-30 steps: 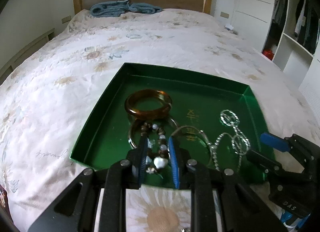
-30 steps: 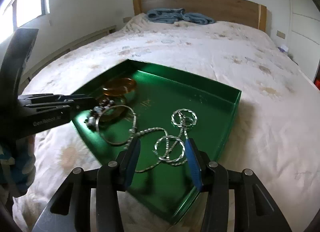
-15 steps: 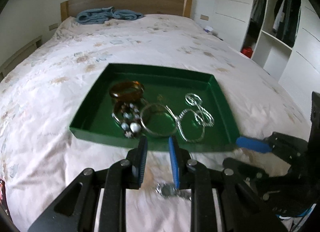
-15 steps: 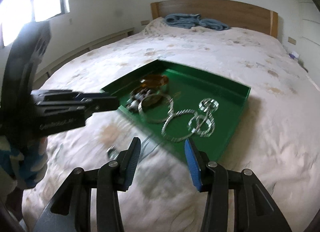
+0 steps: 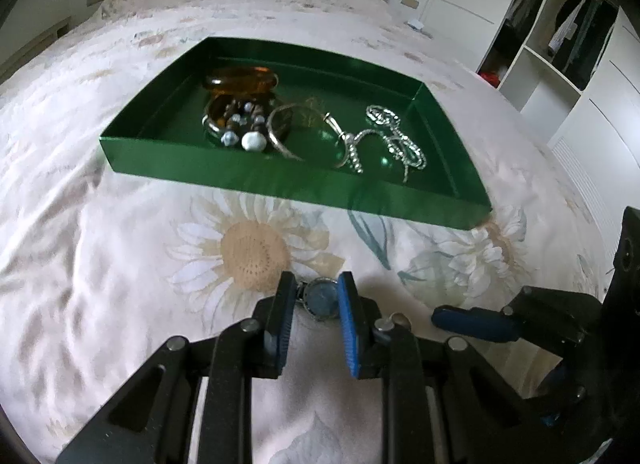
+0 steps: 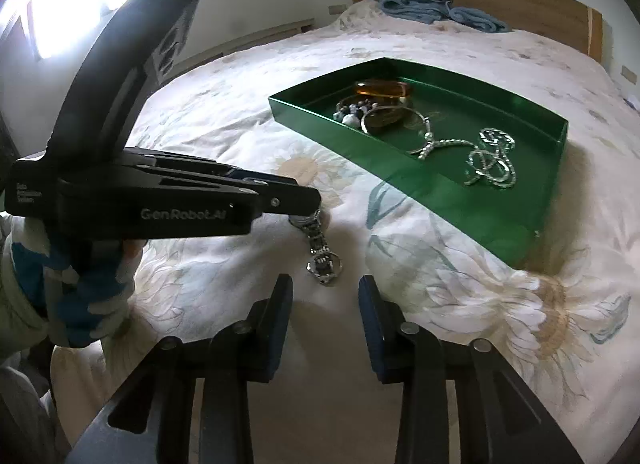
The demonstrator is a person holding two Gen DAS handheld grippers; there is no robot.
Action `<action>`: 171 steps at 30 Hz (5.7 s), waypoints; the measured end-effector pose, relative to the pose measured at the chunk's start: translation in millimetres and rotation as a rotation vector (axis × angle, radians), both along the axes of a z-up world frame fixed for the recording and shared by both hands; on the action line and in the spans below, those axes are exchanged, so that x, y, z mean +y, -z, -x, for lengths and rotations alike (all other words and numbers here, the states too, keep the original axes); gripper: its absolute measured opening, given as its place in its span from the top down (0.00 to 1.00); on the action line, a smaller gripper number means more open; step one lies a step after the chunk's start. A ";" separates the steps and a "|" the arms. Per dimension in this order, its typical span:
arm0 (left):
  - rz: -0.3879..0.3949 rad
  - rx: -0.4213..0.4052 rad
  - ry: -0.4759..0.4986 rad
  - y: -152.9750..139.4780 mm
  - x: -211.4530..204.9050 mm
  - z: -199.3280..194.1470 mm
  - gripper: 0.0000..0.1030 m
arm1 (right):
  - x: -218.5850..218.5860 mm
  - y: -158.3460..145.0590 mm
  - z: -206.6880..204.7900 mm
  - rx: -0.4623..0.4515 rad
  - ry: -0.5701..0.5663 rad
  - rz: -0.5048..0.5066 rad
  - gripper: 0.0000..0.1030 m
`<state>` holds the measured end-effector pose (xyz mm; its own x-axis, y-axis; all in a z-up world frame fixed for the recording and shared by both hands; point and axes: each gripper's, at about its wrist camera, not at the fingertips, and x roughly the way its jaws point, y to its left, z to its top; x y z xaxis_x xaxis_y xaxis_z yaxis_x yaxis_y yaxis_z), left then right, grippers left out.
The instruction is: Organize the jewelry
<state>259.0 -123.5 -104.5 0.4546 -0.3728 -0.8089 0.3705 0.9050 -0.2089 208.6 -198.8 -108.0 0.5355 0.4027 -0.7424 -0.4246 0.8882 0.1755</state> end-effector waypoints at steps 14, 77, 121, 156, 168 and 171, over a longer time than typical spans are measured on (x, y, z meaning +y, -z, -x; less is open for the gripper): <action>0.005 0.084 -0.026 13.7 -5.0 -11.8 0.74 | 8.1 13.1 -18.0 0.007 -0.020 0.026 0.71; 0.028 -0.220 -0.059 -109.5 11.1 20.5 0.90 | -44.5 -94.9 23.9 -0.194 0.187 0.051 0.94; -0.028 -0.258 -0.113 -64.2 -12.1 -82.8 0.56 | -78.5 -28.9 -150.4 -0.034 0.370 0.196 0.43; -0.094 -0.461 -0.255 -105.8 91.6 125.7 0.51 | 1.3 -102.7 68.0 -0.225 0.518 0.091 0.05; -0.080 -0.505 -0.277 -114.5 103.1 174.7 0.48 | 14.6 -109.6 115.2 -0.292 0.526 0.119 0.01; -0.080 -0.518 -0.284 -118.4 103.6 186.3 0.47 | 19.2 -109.1 125.3 -0.300 0.512 0.126 0.01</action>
<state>72.7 -19.8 13.9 0.8708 -0.1261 -0.4752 0.1471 0.9891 0.0070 83.3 -179.6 1.1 0.8310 -0.0424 -0.5546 0.0472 0.9989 -0.0056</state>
